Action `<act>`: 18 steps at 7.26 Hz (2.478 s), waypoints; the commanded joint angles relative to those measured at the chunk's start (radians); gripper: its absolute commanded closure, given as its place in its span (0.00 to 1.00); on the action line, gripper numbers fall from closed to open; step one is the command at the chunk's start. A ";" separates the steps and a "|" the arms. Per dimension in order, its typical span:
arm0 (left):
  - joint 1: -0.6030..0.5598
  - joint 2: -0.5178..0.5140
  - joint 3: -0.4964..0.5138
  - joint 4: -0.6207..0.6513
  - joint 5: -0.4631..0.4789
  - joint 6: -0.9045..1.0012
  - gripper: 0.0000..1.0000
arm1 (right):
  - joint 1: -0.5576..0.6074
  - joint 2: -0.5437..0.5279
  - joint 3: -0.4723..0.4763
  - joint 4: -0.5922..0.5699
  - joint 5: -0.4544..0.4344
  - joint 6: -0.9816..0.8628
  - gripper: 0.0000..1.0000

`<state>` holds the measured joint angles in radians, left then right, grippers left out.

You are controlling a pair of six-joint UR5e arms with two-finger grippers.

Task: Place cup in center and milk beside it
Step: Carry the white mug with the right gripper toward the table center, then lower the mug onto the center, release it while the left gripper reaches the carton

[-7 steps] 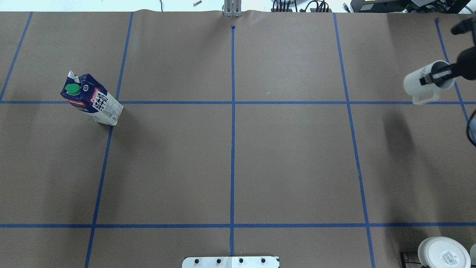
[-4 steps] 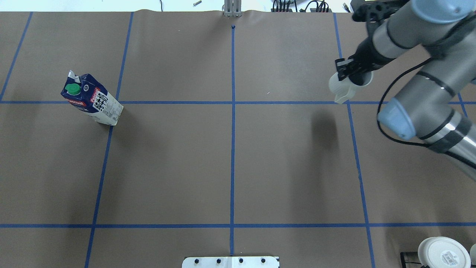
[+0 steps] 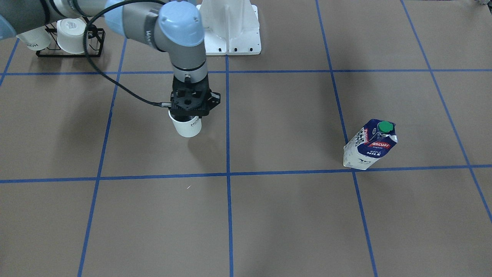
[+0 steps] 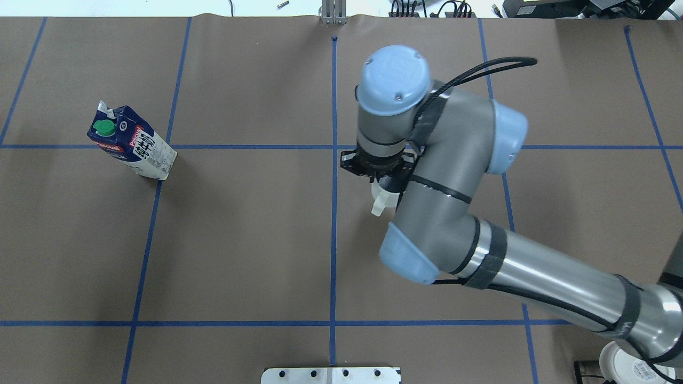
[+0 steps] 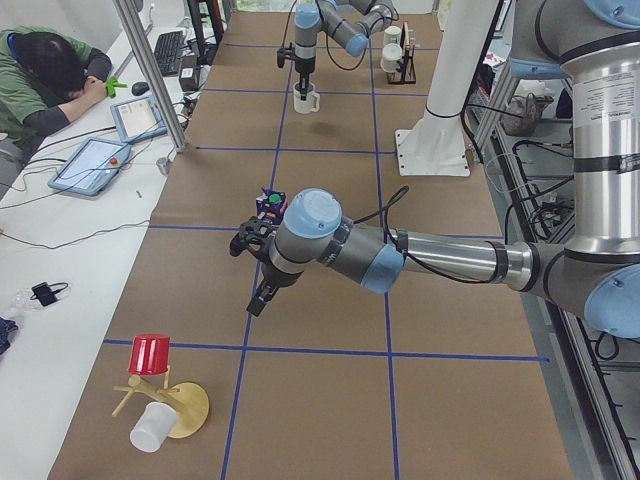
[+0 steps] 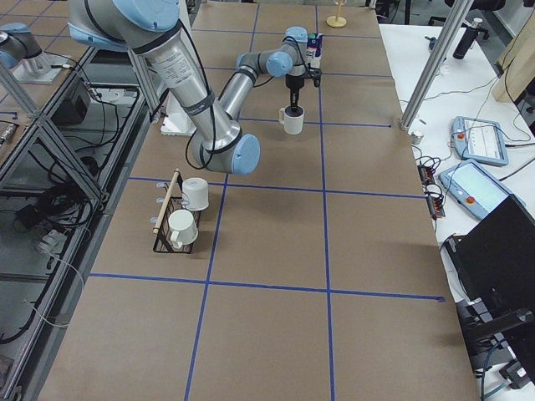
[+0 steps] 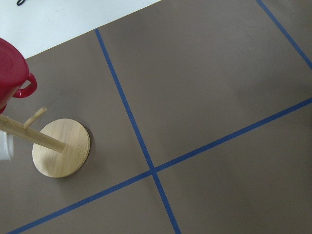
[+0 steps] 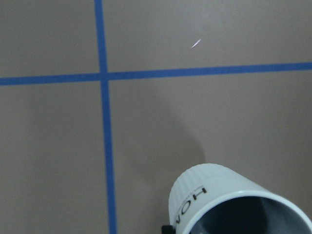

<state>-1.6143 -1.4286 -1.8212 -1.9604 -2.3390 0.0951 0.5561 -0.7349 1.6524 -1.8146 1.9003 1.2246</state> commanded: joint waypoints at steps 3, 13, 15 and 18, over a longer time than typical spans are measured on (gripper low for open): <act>0.001 0.000 0.010 0.000 0.001 0.000 0.02 | -0.096 0.155 -0.190 0.059 -0.069 0.076 1.00; 0.002 -0.001 0.014 0.000 -0.031 0.000 0.02 | 0.133 0.128 -0.036 0.118 0.001 -0.049 0.01; 0.004 -0.010 -0.004 -0.030 -0.057 0.002 0.02 | 0.326 0.002 -0.023 0.120 0.093 -0.277 0.01; 0.104 -0.139 -0.015 -0.055 -0.097 -0.088 0.00 | 0.551 -0.317 0.058 0.123 0.120 -0.776 0.00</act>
<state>-1.5517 -1.5227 -1.8297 -2.0138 -2.4288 0.0685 1.0096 -0.9310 1.6933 -1.6934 1.9959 0.6686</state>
